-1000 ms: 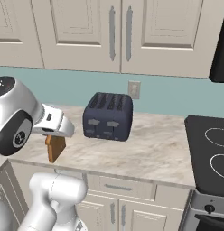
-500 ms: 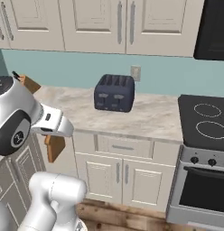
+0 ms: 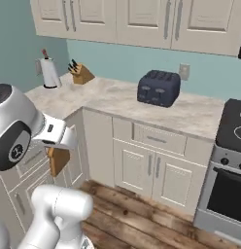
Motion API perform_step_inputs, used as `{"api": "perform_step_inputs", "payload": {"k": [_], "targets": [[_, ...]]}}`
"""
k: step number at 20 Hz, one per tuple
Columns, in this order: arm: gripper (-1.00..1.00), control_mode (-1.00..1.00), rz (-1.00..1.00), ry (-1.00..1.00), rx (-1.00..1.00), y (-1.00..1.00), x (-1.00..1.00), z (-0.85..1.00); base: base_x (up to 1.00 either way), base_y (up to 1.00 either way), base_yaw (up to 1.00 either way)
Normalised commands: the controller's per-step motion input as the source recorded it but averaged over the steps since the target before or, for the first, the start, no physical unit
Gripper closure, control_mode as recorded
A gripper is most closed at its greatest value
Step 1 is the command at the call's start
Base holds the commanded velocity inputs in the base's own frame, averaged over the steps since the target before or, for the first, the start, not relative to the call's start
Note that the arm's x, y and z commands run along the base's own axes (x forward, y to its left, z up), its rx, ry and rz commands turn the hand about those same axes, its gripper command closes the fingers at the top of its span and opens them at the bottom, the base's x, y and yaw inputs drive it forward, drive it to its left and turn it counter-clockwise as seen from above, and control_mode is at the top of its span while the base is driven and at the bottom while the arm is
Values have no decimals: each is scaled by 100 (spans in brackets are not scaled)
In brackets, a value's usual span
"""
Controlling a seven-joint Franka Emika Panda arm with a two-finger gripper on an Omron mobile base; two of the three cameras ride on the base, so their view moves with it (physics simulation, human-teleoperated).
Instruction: Start the toaster. Once the lever pops up, take the bread to the plate on the dining counter.
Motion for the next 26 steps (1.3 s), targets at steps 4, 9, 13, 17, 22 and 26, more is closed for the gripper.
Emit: {"api": "perform_step_inputs", "payload": {"k": [4, 9, 13, 17, 22, 26], "targets": [[100, 100, 0, 0, 0, 0, 0, 0, -76, -48, 81], [100, 100, 0, 0, 0, 0, 0, 0, -83, -41, 87], [100, 100, 0, 0, 0, 0, 0, 0, -82, -25, 91], [100, 100, 0, 0, 0, 0, 0, 0, -61, -1, 99], [100, 100, 0, 0, 0, 0, 0, 0, -48, 1, 100], [100, 100, 0, 0, 0, 0, 0, 0, -29, 7, 100]]}}
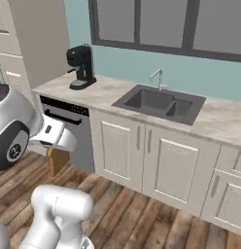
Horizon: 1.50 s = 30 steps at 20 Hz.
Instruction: Start the toaster. Once the lever pops up, take the bread to the plate on the dining counter.
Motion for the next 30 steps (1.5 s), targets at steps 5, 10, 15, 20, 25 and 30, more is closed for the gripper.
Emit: {"api": "perform_step_inputs", "payload": {"k": [5, 10, 15, 20, 25, 30], "targets": [[100, 100, 0, 0, 0, 0, 0, 0, -19, 1, 100], [100, 100, 0, 0, 0, 0, 0, 0, -14, 0, 100], [100, 100, 0, 0, 0, 0, 0, 0, -6, 0, 100], [100, 100, 0, 0, 0, 0, 0, 0, -5, 0, 100], [100, 100, 0, 0, 0, 0, 0, 0, -3, 0, 100], [100, 100, 0, 0, 0, 0, 0, 0, 0, -3, 99]]}}
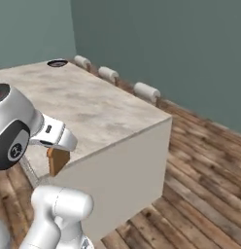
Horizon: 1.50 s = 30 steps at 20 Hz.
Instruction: Start the toaster. Once the lever pops up, take the bread to the plate on the dining counter.
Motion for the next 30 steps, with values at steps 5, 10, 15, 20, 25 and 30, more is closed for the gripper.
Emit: {"api": "perform_step_inputs", "payload": {"k": [5, 10, 15, 20, 25, 30], "targets": [[100, 100, 0, 0, 0, 0, 0, 0, 0, -21, 89], [100, 100, 0, 0, 0, 0, 0, 0, 6, -47, 70], [100, 100, 0, 0, 0, 0, 0, 0, 0, -99, 37], [100, 100, 0, 0, 0, 0, 0, 0, 0, -100, 29], [100, 100, 0, 0, 0, 0, 0, 0, 0, -100, 28], [100, 100, 0, 0, 0, 0, 0, 0, 0, -100, 23]]}}
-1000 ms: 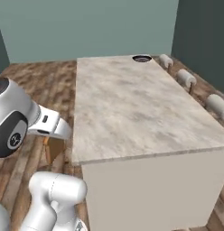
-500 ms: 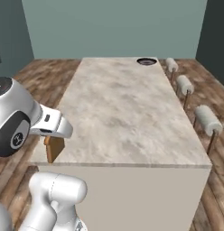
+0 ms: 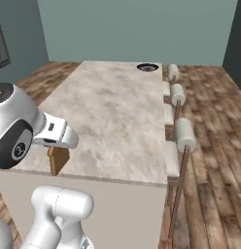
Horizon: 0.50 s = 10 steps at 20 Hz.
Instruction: Start the toaster. Once the lever pops up, take the bread to the plate on the dining counter.
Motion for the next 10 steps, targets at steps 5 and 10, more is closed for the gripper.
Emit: {"api": "perform_step_inputs", "payload": {"k": [5, 10], "targets": [[100, 100, 0, 0, 0, 0, 0, 0, 0, -100, 20], [100, 100, 0, 0, 0, 0, 0, 0, 0, -100, 19]]}}
